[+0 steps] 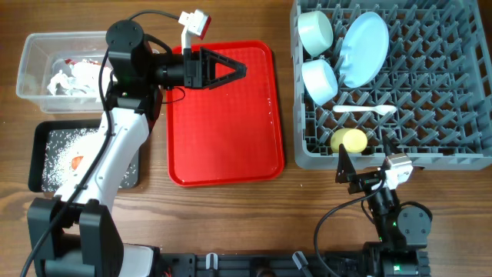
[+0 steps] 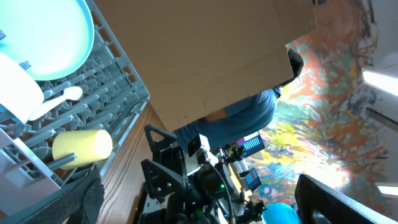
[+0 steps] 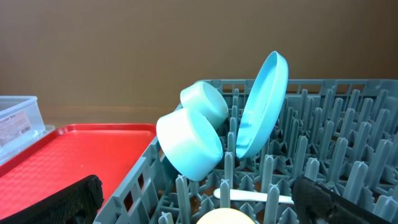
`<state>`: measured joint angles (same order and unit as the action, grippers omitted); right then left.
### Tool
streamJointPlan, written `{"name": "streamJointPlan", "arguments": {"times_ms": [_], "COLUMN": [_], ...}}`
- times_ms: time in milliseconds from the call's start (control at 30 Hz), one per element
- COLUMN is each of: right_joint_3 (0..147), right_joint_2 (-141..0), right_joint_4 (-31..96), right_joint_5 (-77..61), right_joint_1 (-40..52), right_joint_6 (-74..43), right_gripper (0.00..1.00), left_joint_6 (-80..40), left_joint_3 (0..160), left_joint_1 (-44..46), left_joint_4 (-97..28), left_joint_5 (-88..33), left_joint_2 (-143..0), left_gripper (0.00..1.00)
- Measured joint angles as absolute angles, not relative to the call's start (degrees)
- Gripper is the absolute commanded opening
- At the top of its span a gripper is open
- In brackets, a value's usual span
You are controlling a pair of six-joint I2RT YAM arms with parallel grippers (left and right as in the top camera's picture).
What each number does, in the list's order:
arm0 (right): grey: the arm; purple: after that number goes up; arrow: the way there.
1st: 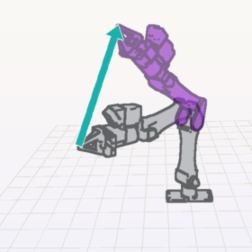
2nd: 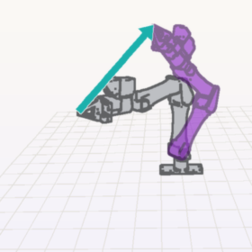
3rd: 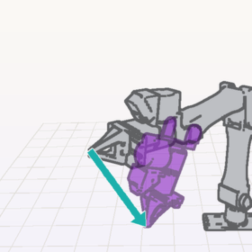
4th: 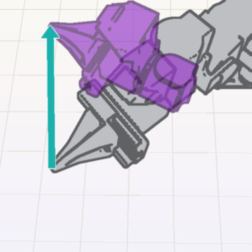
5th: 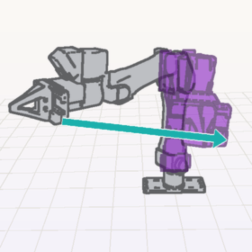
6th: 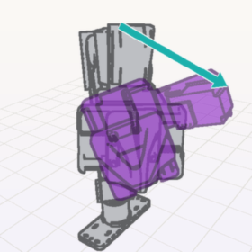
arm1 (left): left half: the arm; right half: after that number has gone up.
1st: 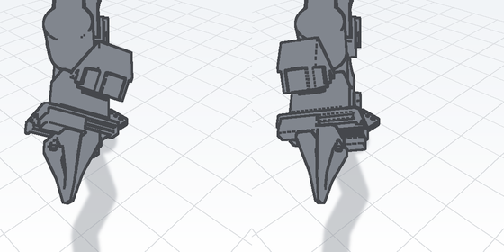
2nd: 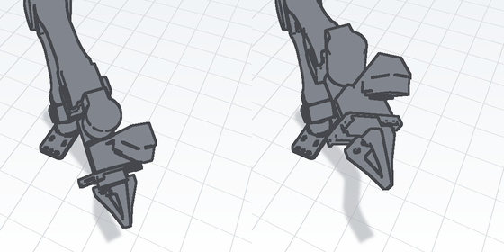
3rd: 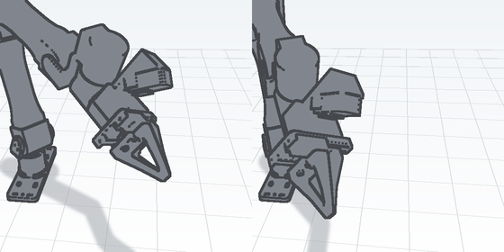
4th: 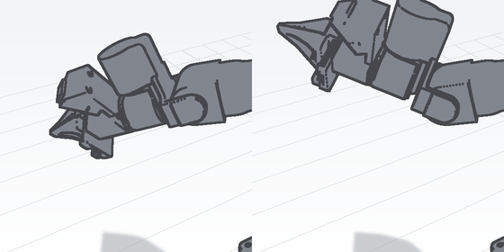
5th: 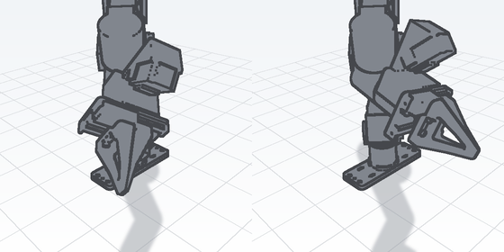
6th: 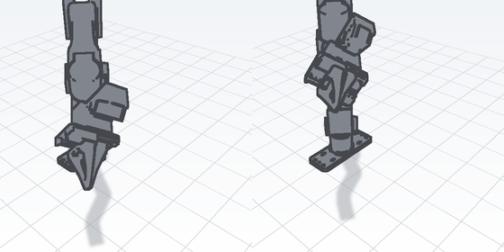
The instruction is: Sort waste into correct bins and load items into the dishwasher rack
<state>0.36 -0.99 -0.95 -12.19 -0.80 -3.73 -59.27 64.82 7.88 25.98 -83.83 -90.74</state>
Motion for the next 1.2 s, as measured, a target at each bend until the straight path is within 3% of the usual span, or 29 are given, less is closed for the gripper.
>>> {"name": "streamJointPlan", "arguments": {"times_ms": [567, 600, 700, 733, 767, 867, 1100, 1200], "right_joint_3": [0.36, 0.36, 0.36, 0.36, 0.36, 0.36, 0.36, 0.36], "right_joint_2": [-0.99, -0.99, -0.99, -0.95, -0.99, -0.75, -0.73, -0.73], "right_joint_4": [-0.93, -0.93, -0.93, -0.89, -1.15, -0.95, -0.93, -0.93], "right_joint_5": [-12.19, -12.19, -12.19, -12.19, -12.19, -12.19, -12.19, -12.19], "right_joint_1": [-0.80, -0.80, -0.80, -0.80, -0.80, -0.80, -0.80, -0.80], "right_joint_6": [-3.73, -3.73, -3.70, -3.70, -3.70, -3.64, -3.53, -3.53], "right_gripper": [1.00, 1.00, 1.00, 1.00, 1.00, 1.00, 1.00, 1.00], "left_joint_6": [-59.51, -56.31, -31.33, -12.14, -1.52, 20.29, 31.18, 31.79], "left_joint_3": [64.82, 64.82, 64.38, 60.84, 57.19, 46.28, 30.89, 30.22], "left_joint_1": [7.88, 7.79, 7.38, 7.11, 6.94, 6.85, 6.72, 6.72], "left_joint_4": [25.98, 25.93, 25.28, 17.74, 11.64, -0.75, -11.09, -15.73], "left_joint_5": [-85.69, -86.04, -87.85, -87.15, -84.99, -74.15, -58.92, -52.29], "left_joint_2": [-90.74, -90.72, -89.10, -83.50, -78.65, -66.32, -32.97, -26.24], "left_gripper": [1.00, 1.00, 1.00, 1.00, 1.00, 1.00, 1.00, 1.00]}}
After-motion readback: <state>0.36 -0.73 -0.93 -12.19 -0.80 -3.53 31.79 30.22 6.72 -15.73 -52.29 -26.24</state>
